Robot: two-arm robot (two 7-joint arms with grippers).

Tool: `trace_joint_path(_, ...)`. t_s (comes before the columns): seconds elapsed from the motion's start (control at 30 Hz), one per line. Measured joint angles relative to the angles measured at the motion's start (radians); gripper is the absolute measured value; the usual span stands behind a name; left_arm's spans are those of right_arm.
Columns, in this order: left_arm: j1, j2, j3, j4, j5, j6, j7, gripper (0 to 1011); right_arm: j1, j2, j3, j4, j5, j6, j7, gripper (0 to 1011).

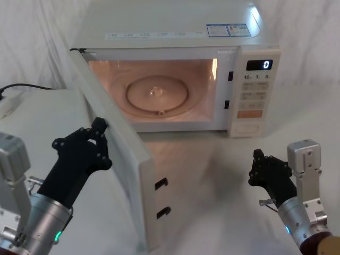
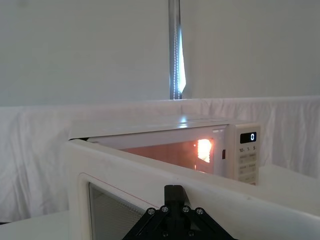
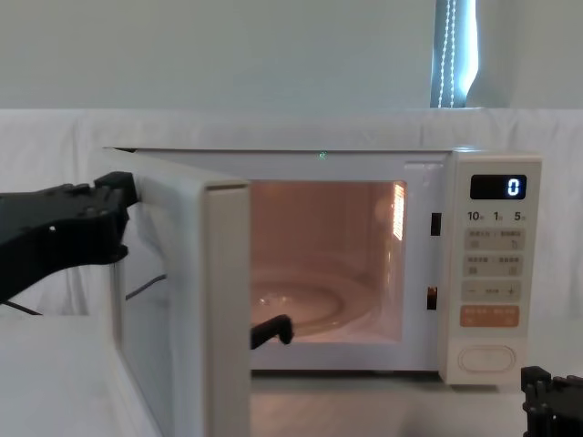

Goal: Press the button to open the microwave door with one hand; close the microwave door with the other hand.

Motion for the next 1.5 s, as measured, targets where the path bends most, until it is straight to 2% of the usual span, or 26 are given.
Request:
trace_joint_path(0.23, -0.035, -0.008, 0.022, 0.030, 0.015, 0.008, 0.002, 0, 0.000, 0.000, 0.000, 0.000, 0.000, 0.000, 0.000, 0)
trace_joint_path(0.87, -0.162, -0.075, 0.082, 0.151, 0.011, 0.037, 0.024, 0, 0.000, 0.000, 0.000, 0.000, 0.000, 0.000, 0.000, 0)
trace_joint_path(1.17, -0.215, -0.089, 0.106, 0.208, 0.011, 0.033, 0.009, 0, 0.000, 0.000, 0.000, 0.000, 0.000, 0.000, 0.000, 0)
trace_joint_path(1.5, -0.281, -0.111, 0.133, 0.269, 0.000, 0.064, 0.007, 0, 0.000, 0.000, 0.000, 0.000, 0.000, 0.000, 0.000, 0)
